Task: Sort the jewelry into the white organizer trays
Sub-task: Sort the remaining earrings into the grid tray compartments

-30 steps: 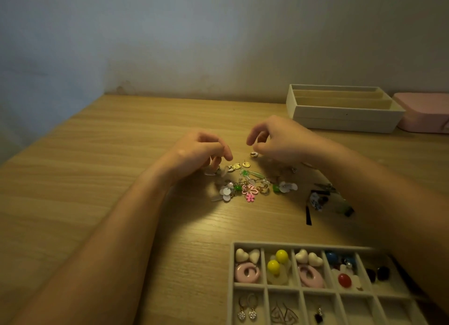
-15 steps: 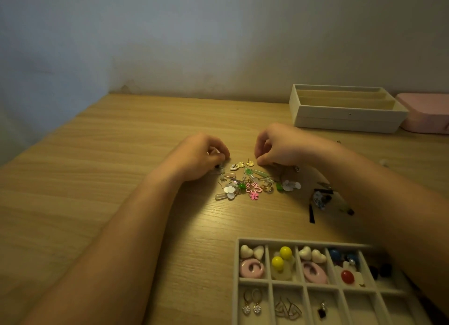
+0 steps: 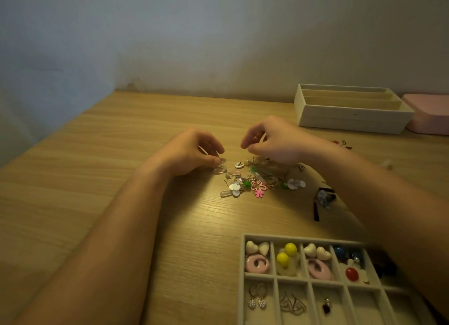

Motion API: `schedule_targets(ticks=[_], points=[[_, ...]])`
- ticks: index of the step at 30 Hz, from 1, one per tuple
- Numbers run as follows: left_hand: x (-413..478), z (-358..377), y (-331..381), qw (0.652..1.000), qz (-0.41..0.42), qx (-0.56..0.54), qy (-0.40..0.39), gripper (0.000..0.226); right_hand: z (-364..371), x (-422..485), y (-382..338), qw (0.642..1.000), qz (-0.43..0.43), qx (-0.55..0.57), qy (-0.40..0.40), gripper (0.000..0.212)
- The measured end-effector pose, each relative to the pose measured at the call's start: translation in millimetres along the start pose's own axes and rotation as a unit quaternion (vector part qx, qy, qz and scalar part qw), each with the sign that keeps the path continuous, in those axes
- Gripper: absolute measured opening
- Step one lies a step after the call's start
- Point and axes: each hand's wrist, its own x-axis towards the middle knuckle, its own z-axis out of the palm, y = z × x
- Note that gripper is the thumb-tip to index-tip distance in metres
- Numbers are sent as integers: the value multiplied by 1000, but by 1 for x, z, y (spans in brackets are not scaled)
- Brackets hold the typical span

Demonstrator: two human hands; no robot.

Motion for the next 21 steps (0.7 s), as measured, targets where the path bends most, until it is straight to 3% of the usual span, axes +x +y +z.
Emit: schedule_targets(ticks=[3, 6, 10, 14, 21], points=[[-3, 3, 12, 999, 27, -20, 27, 19, 1, -3, -9, 999, -12, 22, 22, 14], [-10, 1, 35, 987, 62, -134, 66, 23, -1, -13, -21, 995, -17, 88, 40, 10], [-30, 3, 64, 967, 81, -222, 95, 36, -15, -41, -33, 970, -9, 235, 69, 21], [-62, 7, 85, 943, 80, -311, 88, 27, -27, -81, -40, 949, -22, 307, 71, 17], [-123, 41, 117, 945, 59, -314, 72, 28, -23, -155, -39, 949, 2, 312, 47, 16]])
